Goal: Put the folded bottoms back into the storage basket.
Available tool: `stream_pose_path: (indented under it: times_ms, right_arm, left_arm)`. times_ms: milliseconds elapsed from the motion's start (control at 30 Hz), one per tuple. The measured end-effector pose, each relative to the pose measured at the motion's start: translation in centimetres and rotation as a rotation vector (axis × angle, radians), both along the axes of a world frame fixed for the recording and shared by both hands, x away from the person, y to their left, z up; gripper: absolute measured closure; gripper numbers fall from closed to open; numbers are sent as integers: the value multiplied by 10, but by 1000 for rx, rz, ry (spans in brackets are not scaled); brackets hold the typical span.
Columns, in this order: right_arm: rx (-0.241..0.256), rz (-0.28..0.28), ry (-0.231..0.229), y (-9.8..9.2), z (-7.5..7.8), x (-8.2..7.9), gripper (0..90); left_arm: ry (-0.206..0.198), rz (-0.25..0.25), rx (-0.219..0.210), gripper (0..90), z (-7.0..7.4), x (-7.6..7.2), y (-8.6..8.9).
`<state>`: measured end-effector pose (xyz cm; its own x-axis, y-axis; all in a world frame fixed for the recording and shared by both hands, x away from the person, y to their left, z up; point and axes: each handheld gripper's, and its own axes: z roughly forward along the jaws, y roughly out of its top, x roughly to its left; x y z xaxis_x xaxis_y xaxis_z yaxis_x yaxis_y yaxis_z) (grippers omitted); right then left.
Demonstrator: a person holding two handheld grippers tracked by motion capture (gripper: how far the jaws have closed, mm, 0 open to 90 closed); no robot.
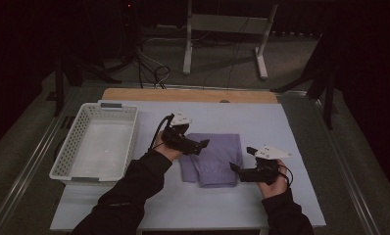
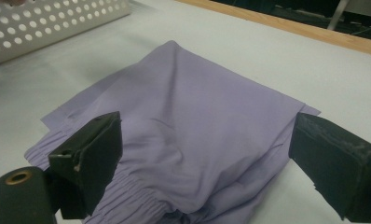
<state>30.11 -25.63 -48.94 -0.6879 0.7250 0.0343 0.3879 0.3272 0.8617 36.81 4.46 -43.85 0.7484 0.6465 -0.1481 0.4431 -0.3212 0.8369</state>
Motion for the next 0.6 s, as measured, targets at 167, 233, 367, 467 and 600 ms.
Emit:
stream_pose_path:
  times_ms: [167, 233, 367, 467, 600]
  right_arm:
    - [-5, 4, 14, 0, -2, 1, 95]
    - [2, 5, 17, 0, -3, 1, 95]
    - [7, 4, 13, -1, -1, 1, 95]
    - [10, 7, 19, -1, -2, 1, 95]
    - [1, 8, 26, -1, -5, 2, 95]
  left_arm:
    - [32, 56, 16, 17, -8, 21, 0]
    - [51, 70, 28, 17, -14, 26, 0]
    - [90, 107, 27, 18, -28, 36, 1]
    - [125, 134, 35, 26, -39, 43, 3]
    - [166, 140, 41, 35, -53, 49, 3]
